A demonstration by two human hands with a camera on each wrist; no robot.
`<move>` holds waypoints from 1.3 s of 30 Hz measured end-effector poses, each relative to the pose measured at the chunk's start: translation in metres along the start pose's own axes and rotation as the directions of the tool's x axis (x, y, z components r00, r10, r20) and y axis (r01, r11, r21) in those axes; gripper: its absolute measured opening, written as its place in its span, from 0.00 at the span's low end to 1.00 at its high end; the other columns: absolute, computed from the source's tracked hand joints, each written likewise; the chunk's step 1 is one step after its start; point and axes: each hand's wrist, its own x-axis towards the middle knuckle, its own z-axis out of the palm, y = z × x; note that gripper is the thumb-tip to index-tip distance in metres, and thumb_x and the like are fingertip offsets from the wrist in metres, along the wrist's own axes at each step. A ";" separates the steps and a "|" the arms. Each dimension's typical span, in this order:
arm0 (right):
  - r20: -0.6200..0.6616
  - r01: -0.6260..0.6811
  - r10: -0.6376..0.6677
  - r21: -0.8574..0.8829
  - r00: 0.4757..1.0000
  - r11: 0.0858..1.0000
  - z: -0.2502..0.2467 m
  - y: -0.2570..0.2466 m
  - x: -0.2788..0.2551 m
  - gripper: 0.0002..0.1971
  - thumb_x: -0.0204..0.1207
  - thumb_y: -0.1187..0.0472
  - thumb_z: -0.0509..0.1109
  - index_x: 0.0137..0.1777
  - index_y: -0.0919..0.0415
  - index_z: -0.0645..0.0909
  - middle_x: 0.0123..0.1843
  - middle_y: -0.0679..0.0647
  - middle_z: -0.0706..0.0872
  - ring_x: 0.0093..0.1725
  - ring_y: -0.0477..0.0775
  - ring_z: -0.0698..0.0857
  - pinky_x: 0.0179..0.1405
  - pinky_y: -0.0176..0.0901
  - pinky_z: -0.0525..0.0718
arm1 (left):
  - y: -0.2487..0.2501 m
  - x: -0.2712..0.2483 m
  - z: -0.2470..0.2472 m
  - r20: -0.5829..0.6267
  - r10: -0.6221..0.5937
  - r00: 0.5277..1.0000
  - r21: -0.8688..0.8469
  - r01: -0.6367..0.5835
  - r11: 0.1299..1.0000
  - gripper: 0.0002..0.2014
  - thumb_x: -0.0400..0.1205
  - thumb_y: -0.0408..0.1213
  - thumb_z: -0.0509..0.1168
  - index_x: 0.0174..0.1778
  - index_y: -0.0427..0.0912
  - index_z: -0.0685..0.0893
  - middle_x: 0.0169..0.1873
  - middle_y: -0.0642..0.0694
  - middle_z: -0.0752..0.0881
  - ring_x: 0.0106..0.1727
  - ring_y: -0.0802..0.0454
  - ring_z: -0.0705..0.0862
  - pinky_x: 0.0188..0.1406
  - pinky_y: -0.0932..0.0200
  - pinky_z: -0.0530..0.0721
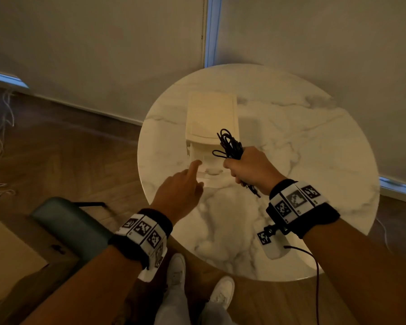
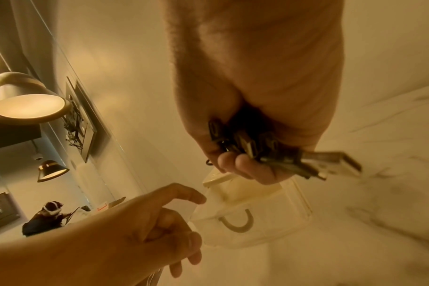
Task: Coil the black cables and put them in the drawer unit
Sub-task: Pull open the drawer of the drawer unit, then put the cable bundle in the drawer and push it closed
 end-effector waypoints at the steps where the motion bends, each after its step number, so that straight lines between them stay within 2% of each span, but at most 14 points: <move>1: -0.001 -0.010 0.010 -0.003 1.000 1.000 0.001 -0.002 0.002 0.12 0.73 0.59 0.71 0.47 0.69 0.87 0.32 0.59 0.87 0.26 0.53 0.85 0.27 0.43 0.82 | -0.005 0.006 -0.003 0.006 -0.030 1.000 0.009 0.030 1.000 0.24 0.85 0.46 0.61 0.75 0.51 0.62 0.47 0.47 0.88 0.41 0.49 0.87 0.43 0.46 0.89; 5: -0.010 -0.033 0.032 -0.046 0.999 0.998 0.008 -0.011 0.006 0.11 0.74 0.60 0.70 0.48 0.69 0.86 0.34 0.60 0.87 0.28 0.54 0.85 0.27 0.42 0.82 | -0.022 0.016 -0.009 0.060 0.043 0.997 0.122 -0.050 0.991 0.08 0.87 0.46 0.56 0.60 0.53 0.72 0.42 0.47 0.88 0.36 0.48 0.86 0.37 0.46 0.89; 9: 0.030 -0.041 0.050 -0.260 0.998 0.965 0.019 -0.017 0.012 0.06 0.76 0.60 0.68 0.43 0.63 0.81 0.34 0.58 0.87 0.30 0.57 0.87 0.25 0.40 0.83 | -0.031 0.006 -0.006 0.168 0.174 0.970 0.141 -0.198 0.970 0.07 0.86 0.48 0.56 0.59 0.56 0.73 0.43 0.48 0.88 0.39 0.46 0.86 0.39 0.45 0.88; 11: 0.063 -0.041 0.071 -0.390 0.995 0.920 0.028 -0.019 0.016 0.07 0.77 0.59 0.68 0.45 0.64 0.80 0.34 0.56 0.84 0.33 0.57 0.86 0.29 0.42 0.84 | -0.036 -0.001 -0.005 0.190 0.209 0.959 0.138 -0.236 0.962 0.09 0.86 0.48 0.55 0.61 0.57 0.74 0.46 0.48 0.89 0.42 0.44 0.87 0.40 0.45 0.87; 14: 0.065 -0.041 0.092 -0.555 0.994 0.831 0.044 -0.018 0.022 0.14 0.80 0.57 0.69 0.60 0.67 0.83 0.51 0.62 0.88 0.50 0.64 0.88 0.42 0.46 0.83 | -0.042 -0.004 -0.008 0.205 0.237 0.950 0.102 -0.262 0.960 0.11 0.87 0.48 0.54 0.64 0.57 0.76 0.50 0.50 0.89 0.46 0.46 0.87 0.43 0.46 0.86; 17: 0.036 -0.055 0.097 -0.614 0.995 0.788 0.055 -0.018 0.031 0.17 0.81 0.59 0.68 0.65 0.68 0.82 0.62 0.65 0.87 0.59 0.67 0.88 0.51 0.50 0.85 | -0.045 -0.001 -0.014 0.237 0.279 0.931 0.071 -0.303 0.950 0.14 0.88 0.45 0.55 0.67 0.55 0.78 0.52 0.50 0.89 0.49 0.47 0.87 0.46 0.48 0.85; 19: 0.007 -0.087 0.115 -0.611 0.993 0.787 0.055 -0.021 0.040 0.16 0.81 0.60 0.68 0.65 0.68 0.82 0.64 0.65 0.86 0.60 0.66 0.87 0.52 0.50 0.85 | -0.048 0.002 -0.018 0.267 0.296 0.917 0.025 -0.314 0.949 0.15 0.88 0.43 0.55 0.68 0.55 0.79 0.53 0.49 0.88 0.51 0.48 0.86 0.48 0.49 0.84; 21: -0.003 -0.127 0.152 -0.564 0.988 0.816 0.053 -0.025 0.047 0.15 0.81 0.61 0.70 0.63 0.68 0.83 0.62 0.65 0.87 0.54 0.63 0.87 0.47 0.49 0.84 | -0.050 0.005 -0.021 0.297 0.308 0.904 -0.016 -0.318 0.948 0.15 0.88 0.42 0.56 0.69 0.54 0.80 0.54 0.49 0.88 0.51 0.49 0.86 0.48 0.52 0.84; 25: -0.026 -0.195 0.204 -0.432 0.979 0.881 0.056 -0.023 0.056 0.08 0.78 0.59 0.71 0.49 0.64 0.80 0.48 0.62 0.87 0.41 0.60 0.84 0.32 0.43 0.81 | -0.055 0.011 -0.025 0.318 0.342 0.884 -0.079 -0.335 0.939 0.15 0.87 0.40 0.58 0.68 0.52 0.82 0.53 0.50 0.88 0.52 0.52 0.85 0.51 0.54 0.84; 27: -0.055 -0.217 0.211 -0.368 0.976 0.904 0.060 -0.018 0.057 0.10 0.77 0.55 0.72 0.49 0.62 0.79 0.44 0.59 0.87 0.38 0.59 0.87 0.26 0.40 0.80 | -0.056 0.013 -0.026 0.326 0.358 0.875 -0.093 -0.347 0.933 0.15 0.87 0.40 0.58 0.69 0.52 0.82 0.53 0.50 0.88 0.52 0.53 0.85 0.52 0.54 0.84; 30: -0.105 -0.218 0.195 -0.307 0.975 0.927 0.066 -0.011 0.058 0.20 0.77 0.45 0.74 0.57 0.62 0.82 0.43 0.57 0.88 0.40 0.60 0.91 0.33 0.47 0.90 | -0.058 0.016 -0.028 0.348 0.372 0.861 -0.108 -0.357 0.928 0.16 0.87 0.42 0.58 0.70 0.53 0.81 0.53 0.51 0.87 0.51 0.54 0.84 0.52 0.57 0.83; 33: -0.162 -0.198 0.158 -0.271 0.974 0.942 0.071 -0.007 0.058 0.30 0.75 0.39 0.75 0.66 0.63 0.81 0.56 0.61 0.90 0.51 0.64 0.92 0.47 0.54 0.92 | -0.060 0.023 -0.036 0.347 0.396 0.850 -0.126 -0.377 0.918 0.16 0.86 0.52 0.57 0.67 0.57 0.83 0.49 0.56 0.87 0.43 0.62 0.82 0.46 0.65 0.81; 36: -0.207 -0.160 0.113 -0.228 0.972 0.960 0.075 -0.003 0.057 0.34 0.72 0.40 0.78 0.71 0.62 0.79 0.62 0.60 0.90 0.60 0.63 0.90 0.54 0.50 0.88 | -0.058 0.035 -0.043 0.217 0.433 0.875 -0.132 -0.414 0.901 0.15 0.85 0.55 0.57 0.60 0.55 0.83 0.43 0.58 0.85 0.35 0.66 0.76 0.39 0.72 0.75; 39: -0.190 -0.067 0.028 -0.200 0.981 0.977 0.072 -0.005 0.052 0.32 0.71 0.45 0.83 0.71 0.59 0.79 0.60 0.54 0.91 0.59 0.57 0.90 0.49 0.43 0.83 | -0.051 0.055 -0.047 0.033 0.402 0.915 -0.137 -0.394 0.909 0.13 0.85 0.46 0.62 0.65 0.49 0.81 0.51 0.54 0.82 0.37 0.64 0.78 0.38 0.68 0.79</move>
